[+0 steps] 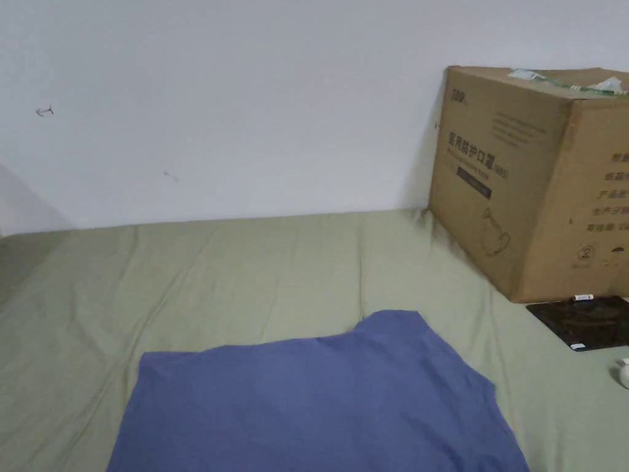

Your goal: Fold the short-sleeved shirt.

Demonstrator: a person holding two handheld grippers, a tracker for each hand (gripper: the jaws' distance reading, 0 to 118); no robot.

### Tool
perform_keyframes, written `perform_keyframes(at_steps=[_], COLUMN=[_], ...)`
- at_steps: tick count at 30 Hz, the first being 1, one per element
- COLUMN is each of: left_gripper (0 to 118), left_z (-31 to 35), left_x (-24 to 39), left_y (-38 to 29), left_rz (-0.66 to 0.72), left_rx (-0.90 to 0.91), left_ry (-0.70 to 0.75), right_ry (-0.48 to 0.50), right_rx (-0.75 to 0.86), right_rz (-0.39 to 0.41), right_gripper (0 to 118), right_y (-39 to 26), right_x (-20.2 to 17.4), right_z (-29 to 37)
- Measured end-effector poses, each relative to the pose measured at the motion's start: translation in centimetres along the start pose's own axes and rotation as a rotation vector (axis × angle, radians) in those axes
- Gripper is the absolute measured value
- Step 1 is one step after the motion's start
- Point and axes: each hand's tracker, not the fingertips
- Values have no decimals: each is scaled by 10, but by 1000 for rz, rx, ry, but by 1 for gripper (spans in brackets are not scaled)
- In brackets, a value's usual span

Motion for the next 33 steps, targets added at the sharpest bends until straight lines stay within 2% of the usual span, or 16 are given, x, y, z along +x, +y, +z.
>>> perform_keyframes(at_steps=[2, 3, 4, 5, 6, 7, 11, 13, 19, 22, 23, 24, 25, 28, 30, 33], left_gripper=[3, 14, 39, 88, 109, 111, 109, 109, 103, 63, 25, 0, 1, 1, 1, 1], left_z=[0, 2, 5, 7, 10, 15, 47, 78, 147, 159, 162, 159, 160, 165, 168, 158], left_x=[1, -1, 0, -2, -5, -7, -8, 11, 75, 99, 104, 105, 108, 102, 97, 73], left_y=[3, 7, 9, 11, 13, 14, 27, 37, 41, 36, 37, 41, 38, 41, 45, 66], left_rz=[-36, -38, -28, -9, 13, 33, 101, 122, 63, 82, 80, 80, 79, 77, 61, 70], left_rx=[-15, -24, -33, -45, -55, -44, 61, 176, 767, 955, 980, 999, 1019, 987, 909, 593], left_ry=[0, -14, -42, -47, -54, -79, -92, -128, -43, -17, -6, 40, 113, 15, 96, 113], right_ry=[10, 17, 22, 23, 23, 10, 31, 50, 50, -84, -82, -63, -50, 35, 26, 57], right_rx=[3, -19, -34, -34, -44, -50, 30, 163, 856, 1228, 1282, 1288, 1269, 1212, 1207, 1202], right_rz=[-25, -59, -94, -120, -143, -159, -222, -201, 64, 104, 116, 131, 119, 79, 44, -36], right_gripper=[1, 6, 24, 69, 96, 108, 109, 108, 103, 78, 52, 26, 3, 2, 2, 2], right_y=[3, 7, 9, 9, 9, 9, 18, 28, 36, 22, 21, 24, 31, 40, 46, 46], right_x=[-1, -1, -1, -1, -1, -2, -12, -26, -115, -156, -165, -172, -177, -180, -173, -161], right_z=[-2, -5, -6, -4, -3, -1, 29, 52, 130, 143, 145, 147, 147, 149, 150, 148])
